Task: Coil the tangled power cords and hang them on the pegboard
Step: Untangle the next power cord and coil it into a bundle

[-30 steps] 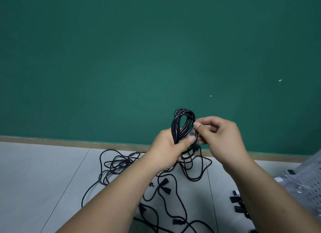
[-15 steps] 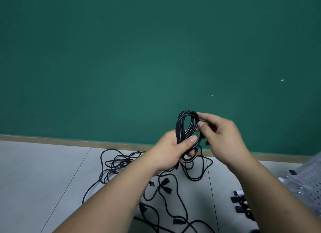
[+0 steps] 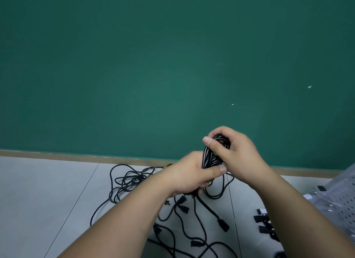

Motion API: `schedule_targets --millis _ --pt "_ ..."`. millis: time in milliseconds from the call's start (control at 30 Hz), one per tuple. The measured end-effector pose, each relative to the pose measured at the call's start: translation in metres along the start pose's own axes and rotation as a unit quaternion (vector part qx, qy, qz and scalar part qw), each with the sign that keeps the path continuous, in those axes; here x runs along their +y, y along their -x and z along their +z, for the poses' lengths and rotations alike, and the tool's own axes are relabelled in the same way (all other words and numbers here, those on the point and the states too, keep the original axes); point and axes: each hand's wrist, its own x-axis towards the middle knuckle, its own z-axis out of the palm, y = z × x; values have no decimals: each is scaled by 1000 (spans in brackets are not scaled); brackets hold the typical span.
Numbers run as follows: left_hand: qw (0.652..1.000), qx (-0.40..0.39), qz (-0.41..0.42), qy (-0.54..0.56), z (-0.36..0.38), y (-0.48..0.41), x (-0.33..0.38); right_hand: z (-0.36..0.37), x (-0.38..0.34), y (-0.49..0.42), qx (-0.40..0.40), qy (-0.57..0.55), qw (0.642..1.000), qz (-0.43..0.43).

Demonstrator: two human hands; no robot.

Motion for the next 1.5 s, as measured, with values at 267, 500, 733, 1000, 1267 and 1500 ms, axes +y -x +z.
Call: schedule_targets --millis 267,500,733,1000,1267,1500 --pt "997 56 44 40 0 1 11 8 -5 -5 43 -223 974 26" --pt "992 34 61 102 -1 1 8 4 -7 -7 86 -152 985 -12" --pt "981 43 63 178 -4 1 6 1 -1 -7 14 -158 986 43" --pt "927 245 37 282 -21 -6 3 9 -1 10 -237 -88 964 85" --pt "932 339 -22 124 -35 -3 1 3 9 6 -127 114 985 6" --pt "983 177 -30 26 -37 1 -6 2 10 6 -188 -87 973 102"
